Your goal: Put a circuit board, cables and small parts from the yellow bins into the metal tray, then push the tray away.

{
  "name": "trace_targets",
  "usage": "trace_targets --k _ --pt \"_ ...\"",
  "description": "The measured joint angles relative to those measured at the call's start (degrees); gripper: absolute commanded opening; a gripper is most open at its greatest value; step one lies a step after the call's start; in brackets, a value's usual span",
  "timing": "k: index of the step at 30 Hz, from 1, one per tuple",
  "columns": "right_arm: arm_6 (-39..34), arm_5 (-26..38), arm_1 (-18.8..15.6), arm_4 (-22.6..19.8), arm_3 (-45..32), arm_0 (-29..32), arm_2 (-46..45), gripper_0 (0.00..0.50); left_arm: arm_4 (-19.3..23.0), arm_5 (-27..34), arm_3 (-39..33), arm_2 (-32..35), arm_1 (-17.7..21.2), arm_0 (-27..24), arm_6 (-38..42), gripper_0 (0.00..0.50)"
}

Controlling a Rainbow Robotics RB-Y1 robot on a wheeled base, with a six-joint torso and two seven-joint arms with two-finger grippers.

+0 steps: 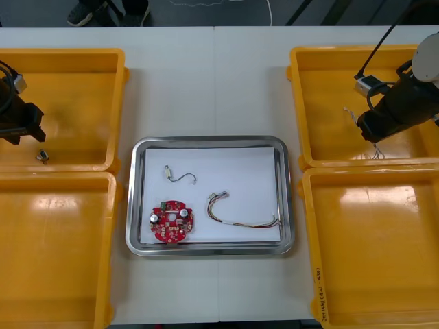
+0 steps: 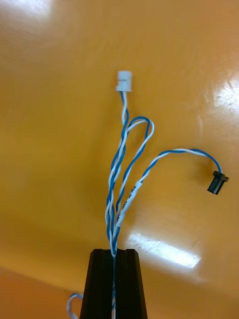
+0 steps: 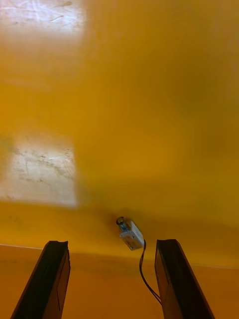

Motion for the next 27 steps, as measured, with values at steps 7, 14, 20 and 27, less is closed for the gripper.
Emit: trace_targets --k 7,14,20,27 --pt "-8.9 5.5 0.0 -0.5 -7.5 0.0 0.0 0.000 -0.2 -1.1 2.7 0.0 -0.9 0.0 0.0 0.500" --pt "-15.0 10.8 -0.1 -1.8 -13.5 -0.1 0.0 0.000 -0.7 -1.9 3.5 0.0 -1.8 0.0 0.0 0.500" --pt "-24.2 15.0 -0.1 -5.0 -19.1 -0.1 0.0 0.000 -1.3 -2.4 4.5 0.0 -3.0 0.0 0.0 0.500" --pt "-32.6 17.8 -0.1 -8.6 -25.8 -0.1 0.2 0.000 -1.8 -2.8 5.2 0.0 -4.0 0.0 0.0 0.500"
